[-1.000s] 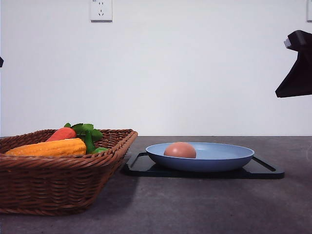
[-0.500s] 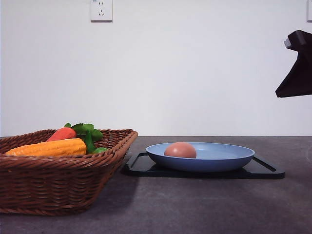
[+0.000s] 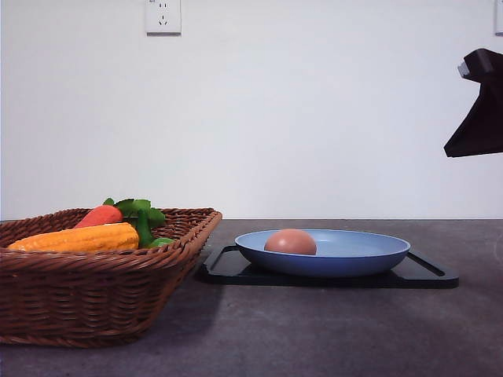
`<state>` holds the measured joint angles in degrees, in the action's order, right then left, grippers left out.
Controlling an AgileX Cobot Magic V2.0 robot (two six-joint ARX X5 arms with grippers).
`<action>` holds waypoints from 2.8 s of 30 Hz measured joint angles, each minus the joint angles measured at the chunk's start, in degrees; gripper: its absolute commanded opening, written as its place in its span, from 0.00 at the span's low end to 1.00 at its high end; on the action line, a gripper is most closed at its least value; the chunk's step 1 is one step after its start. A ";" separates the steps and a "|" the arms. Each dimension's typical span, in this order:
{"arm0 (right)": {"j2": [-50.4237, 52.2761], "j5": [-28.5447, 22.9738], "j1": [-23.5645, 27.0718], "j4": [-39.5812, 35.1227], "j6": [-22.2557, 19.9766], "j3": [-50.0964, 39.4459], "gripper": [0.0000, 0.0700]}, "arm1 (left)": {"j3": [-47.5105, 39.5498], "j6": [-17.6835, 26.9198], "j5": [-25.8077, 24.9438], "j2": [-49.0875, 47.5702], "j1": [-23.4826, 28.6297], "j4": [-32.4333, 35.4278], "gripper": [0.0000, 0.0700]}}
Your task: Transfer egg from basket to plate and serve
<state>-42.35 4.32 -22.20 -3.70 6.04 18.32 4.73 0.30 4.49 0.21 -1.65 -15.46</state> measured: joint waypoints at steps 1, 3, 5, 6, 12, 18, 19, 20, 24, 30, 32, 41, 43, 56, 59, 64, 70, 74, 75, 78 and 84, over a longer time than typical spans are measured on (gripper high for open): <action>0.00 0.00 0.00 0.00 0.00 -0.01 0.00 | -0.86 0.00 0.00 0.01 0.00 0.35 0.00; 0.00 0.00 0.00 -0.01 0.00 0.01 0.00 | -1.50 0.04 -0.06 0.15 0.02 1.54 0.00; 0.00 0.00 0.00 0.00 0.00 0.01 0.00 | -1.73 0.04 -0.06 0.07 0.02 1.96 0.00; 0.00 0.00 0.00 0.00 0.00 0.01 0.00 | -1.78 0.04 -0.07 0.04 0.02 2.08 0.00; 0.00 0.00 0.00 0.00 0.00 0.01 0.00 | -1.92 0.04 -0.07 0.04 0.02 2.47 0.00; 0.00 0.00 0.00 0.00 0.00 0.01 0.00 | -1.94 0.04 -0.07 0.04 0.02 2.47 0.00; 0.00 0.00 0.00 0.00 0.00 0.01 0.00 | -1.94 0.04 -0.07 0.04 0.02 2.47 0.00; 0.00 0.00 0.00 0.00 0.00 0.01 0.00 | -1.94 0.04 -0.07 0.04 0.02 2.47 0.00; 0.00 0.00 0.00 0.00 0.00 -0.01 0.00 | -1.94 0.04 -0.07 0.04 0.02 2.47 0.00; 0.00 0.00 0.00 0.00 0.00 -0.01 0.00 | -1.94 0.04 -0.07 0.04 0.02 2.47 0.00; 0.00 0.00 0.00 0.00 0.00 -0.01 0.00 | -1.94 0.04 -0.07 0.04 0.02 2.47 0.00; 3.76 -1.08 0.09 3.56 -0.38 -0.01 0.00 | -1.94 0.04 -0.07 0.07 0.02 2.47 0.00; 8.79 -3.51 0.28 4.90 -1.91 -0.01 0.00 | -1.94 0.04 -0.07 0.07 0.02 2.47 0.00; 36.88 -5.43 12.58 5.40 -11.71 -2.47 0.00 | -1.94 0.04 -0.07 0.04 0.02 2.47 0.00; 39.30 -3.24 16.21 5.37 -11.74 -5.44 0.00 | -1.94 0.04 -0.07 0.06 0.02 2.47 0.00; 40.59 0.54 20.39 5.94 -11.06 -11.35 0.00 | -1.94 0.04 -0.07 0.04 0.02 2.47 0.00; 41.22 2.12 21.55 6.12 -7.33 -17.03 0.00 | -1.94 0.04 -0.07 0.04 0.02 2.47 0.00; 41.62 2.50 21.55 9.27 -4.01 -17.41 0.00 | -1.94 0.04 -0.07 0.04 0.02 2.47 0.00; 41.68 2.80 21.55 10.26 -3.29 -17.41 0.00 | -1.94 0.04 -0.07 0.04 0.02 2.49 0.00; 41.68 3.08 21.55 12.78 -1.84 -17.41 0.00 | -1.94 0.04 -0.07 0.04 0.02 2.47 0.00; 41.68 3.08 21.55 12.81 -1.09 -17.41 0.00 | -1.94 0.04 -0.07 0.04 0.02 2.49 0.00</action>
<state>-0.67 7.40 -0.64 9.10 4.95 0.91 2.79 0.34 4.43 0.25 -1.63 -12.97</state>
